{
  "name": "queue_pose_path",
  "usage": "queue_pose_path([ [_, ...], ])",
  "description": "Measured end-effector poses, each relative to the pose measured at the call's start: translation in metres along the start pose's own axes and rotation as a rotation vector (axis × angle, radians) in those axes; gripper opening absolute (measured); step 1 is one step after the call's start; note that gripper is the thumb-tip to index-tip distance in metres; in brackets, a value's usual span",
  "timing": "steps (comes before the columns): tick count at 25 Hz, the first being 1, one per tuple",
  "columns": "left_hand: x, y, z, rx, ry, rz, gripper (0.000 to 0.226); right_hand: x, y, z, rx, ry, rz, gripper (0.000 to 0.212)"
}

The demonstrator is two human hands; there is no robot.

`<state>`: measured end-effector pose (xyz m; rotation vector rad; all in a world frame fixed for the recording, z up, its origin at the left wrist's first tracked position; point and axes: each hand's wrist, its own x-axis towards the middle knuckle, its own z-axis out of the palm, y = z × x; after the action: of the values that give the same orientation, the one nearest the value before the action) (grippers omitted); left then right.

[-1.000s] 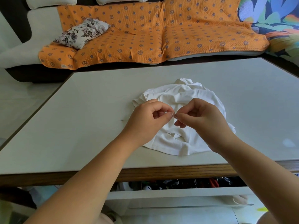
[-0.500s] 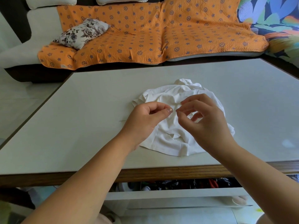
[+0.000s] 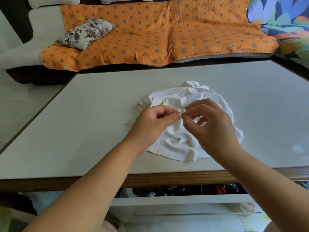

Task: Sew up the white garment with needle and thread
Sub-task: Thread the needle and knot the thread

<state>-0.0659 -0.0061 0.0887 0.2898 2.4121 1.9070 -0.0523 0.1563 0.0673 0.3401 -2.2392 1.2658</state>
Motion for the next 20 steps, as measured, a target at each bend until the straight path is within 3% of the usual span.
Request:
queue_pose_path([
  [20, 0.003, -0.0023, -0.0026, 0.017, -0.092, -0.07, 0.018, -0.0003, 0.008, 0.0035, -0.069, 0.003, -0.099, 0.008],
])
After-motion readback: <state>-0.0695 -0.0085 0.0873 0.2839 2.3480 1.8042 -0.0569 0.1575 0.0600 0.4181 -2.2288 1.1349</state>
